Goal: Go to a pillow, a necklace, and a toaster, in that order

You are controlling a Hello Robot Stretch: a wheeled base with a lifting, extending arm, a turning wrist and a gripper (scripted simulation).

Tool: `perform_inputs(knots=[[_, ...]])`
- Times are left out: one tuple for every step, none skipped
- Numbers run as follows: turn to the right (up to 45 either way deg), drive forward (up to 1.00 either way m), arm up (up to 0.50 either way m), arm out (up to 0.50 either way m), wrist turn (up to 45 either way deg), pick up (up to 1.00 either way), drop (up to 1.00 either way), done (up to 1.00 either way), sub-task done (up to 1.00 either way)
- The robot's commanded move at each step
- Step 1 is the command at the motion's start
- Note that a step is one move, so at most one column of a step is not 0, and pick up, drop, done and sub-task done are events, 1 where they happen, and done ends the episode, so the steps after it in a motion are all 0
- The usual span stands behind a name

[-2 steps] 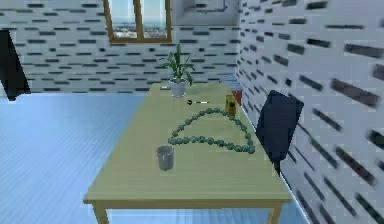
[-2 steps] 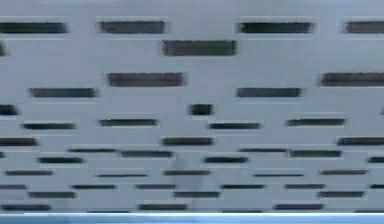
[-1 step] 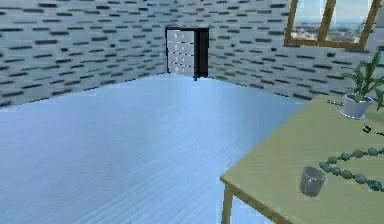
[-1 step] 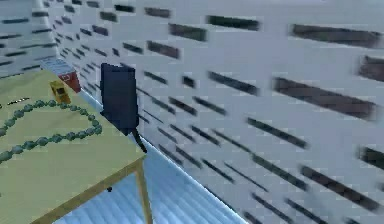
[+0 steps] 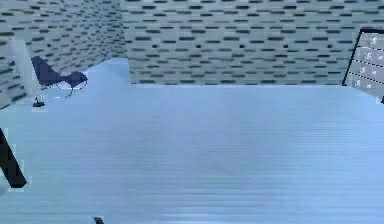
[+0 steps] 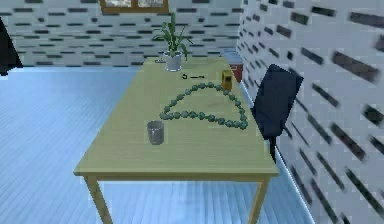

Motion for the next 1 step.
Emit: perform_inputs(knots=[[-15.0,0.00,0.00,0.00,0.0,0.00,0.00,0.00,0.00]])
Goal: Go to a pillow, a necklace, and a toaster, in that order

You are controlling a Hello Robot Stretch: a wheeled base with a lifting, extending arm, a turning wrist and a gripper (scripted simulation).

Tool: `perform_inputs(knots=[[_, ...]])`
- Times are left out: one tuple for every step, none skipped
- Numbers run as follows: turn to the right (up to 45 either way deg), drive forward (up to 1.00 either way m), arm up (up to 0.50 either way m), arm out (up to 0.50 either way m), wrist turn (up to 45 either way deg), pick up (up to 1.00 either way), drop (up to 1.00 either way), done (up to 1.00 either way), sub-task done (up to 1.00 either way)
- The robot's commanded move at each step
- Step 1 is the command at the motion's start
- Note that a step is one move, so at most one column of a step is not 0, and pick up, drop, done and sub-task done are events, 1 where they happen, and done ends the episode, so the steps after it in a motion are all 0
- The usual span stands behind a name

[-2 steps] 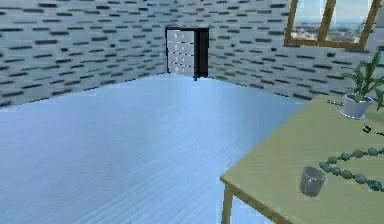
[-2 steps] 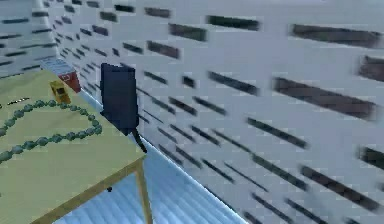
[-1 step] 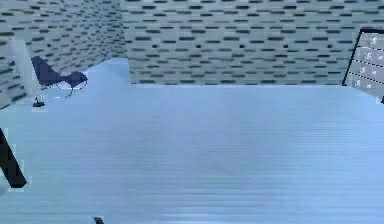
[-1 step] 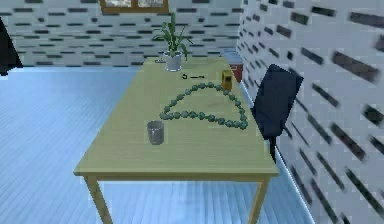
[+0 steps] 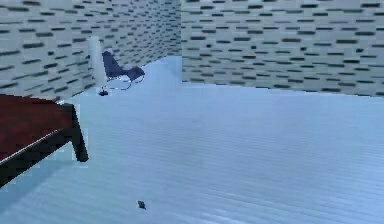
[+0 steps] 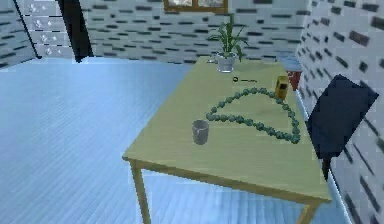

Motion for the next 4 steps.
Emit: perform_inputs(knots=[[0.0,1.00,0.00,0.00,0.0,0.00,0.00,0.00,0.00],[-9.0,0.00,0.00,0.00,0.0,0.00,0.00,0.00,0.00],[0.0,0.05,0.00,0.00,0.0,0.00,0.00,0.00,0.00],[0.0,1.00,0.00,0.00,0.0,0.00,0.00,0.00,0.00]])
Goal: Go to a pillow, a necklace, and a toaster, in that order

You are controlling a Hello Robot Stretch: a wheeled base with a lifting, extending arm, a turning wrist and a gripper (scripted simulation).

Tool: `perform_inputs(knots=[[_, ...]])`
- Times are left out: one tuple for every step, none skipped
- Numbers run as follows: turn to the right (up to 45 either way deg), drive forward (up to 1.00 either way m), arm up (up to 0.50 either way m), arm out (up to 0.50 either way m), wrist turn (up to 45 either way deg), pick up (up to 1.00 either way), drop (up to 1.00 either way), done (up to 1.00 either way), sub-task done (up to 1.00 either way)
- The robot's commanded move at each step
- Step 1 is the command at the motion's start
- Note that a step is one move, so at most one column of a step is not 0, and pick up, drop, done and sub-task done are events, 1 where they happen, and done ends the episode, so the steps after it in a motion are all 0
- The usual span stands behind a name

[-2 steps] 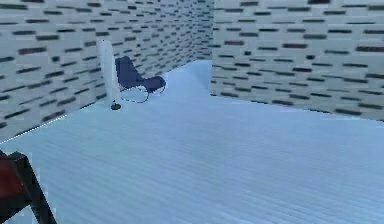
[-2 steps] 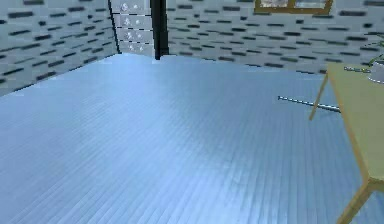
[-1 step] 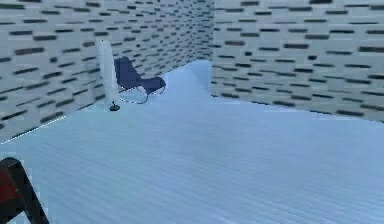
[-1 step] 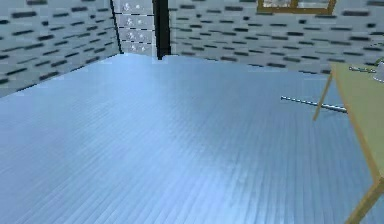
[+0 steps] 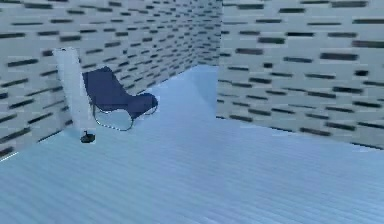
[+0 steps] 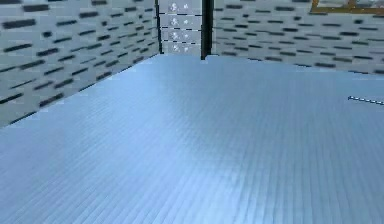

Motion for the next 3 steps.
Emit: perform_inputs(knots=[[0.0,1.00,0.00,0.00,0.0,0.00,0.00,0.00,0.00],[0.0,1.00,0.00,0.00,0.0,0.00,0.00,0.00,0.00],[0.0,1.00,0.00,0.00,0.0,0.00,0.00,0.00,0.00]])
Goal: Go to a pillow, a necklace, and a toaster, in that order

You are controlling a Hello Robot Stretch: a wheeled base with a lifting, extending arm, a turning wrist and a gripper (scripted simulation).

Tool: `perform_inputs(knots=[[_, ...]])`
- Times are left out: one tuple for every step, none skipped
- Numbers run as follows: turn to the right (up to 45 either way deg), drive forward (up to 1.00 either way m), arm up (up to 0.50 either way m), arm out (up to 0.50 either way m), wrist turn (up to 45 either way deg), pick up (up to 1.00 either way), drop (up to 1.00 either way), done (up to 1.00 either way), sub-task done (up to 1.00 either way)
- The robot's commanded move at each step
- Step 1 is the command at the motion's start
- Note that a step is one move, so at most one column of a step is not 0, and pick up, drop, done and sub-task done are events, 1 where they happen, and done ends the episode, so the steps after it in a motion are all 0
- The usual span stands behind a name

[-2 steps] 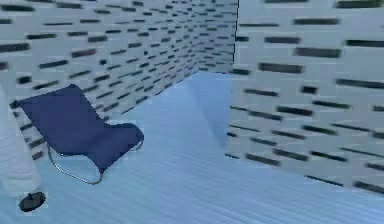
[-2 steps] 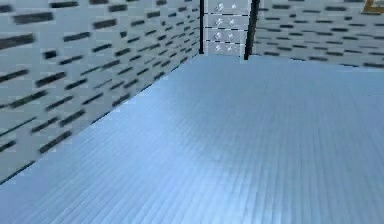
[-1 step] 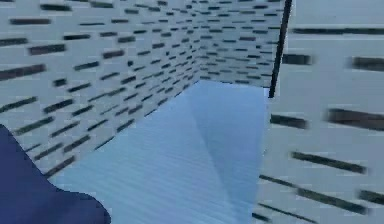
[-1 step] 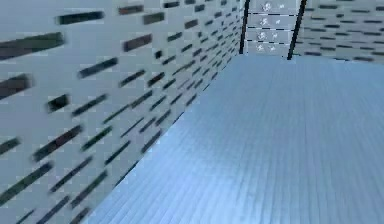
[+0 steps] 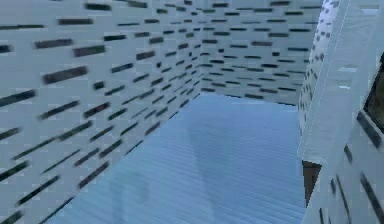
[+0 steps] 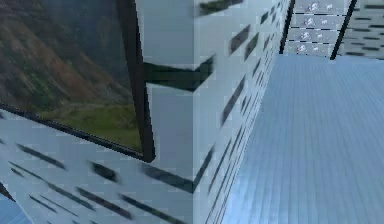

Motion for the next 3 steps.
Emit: perform_inputs(knots=[[21.0,0.00,0.00,0.00,0.0,0.00,0.00,0.00,0.00],[3.0,0.00,0.00,0.00,0.0,0.00,0.00,0.00,0.00],[0.0,1.00,0.00,0.00,0.0,0.00,0.00,0.00,0.00]])
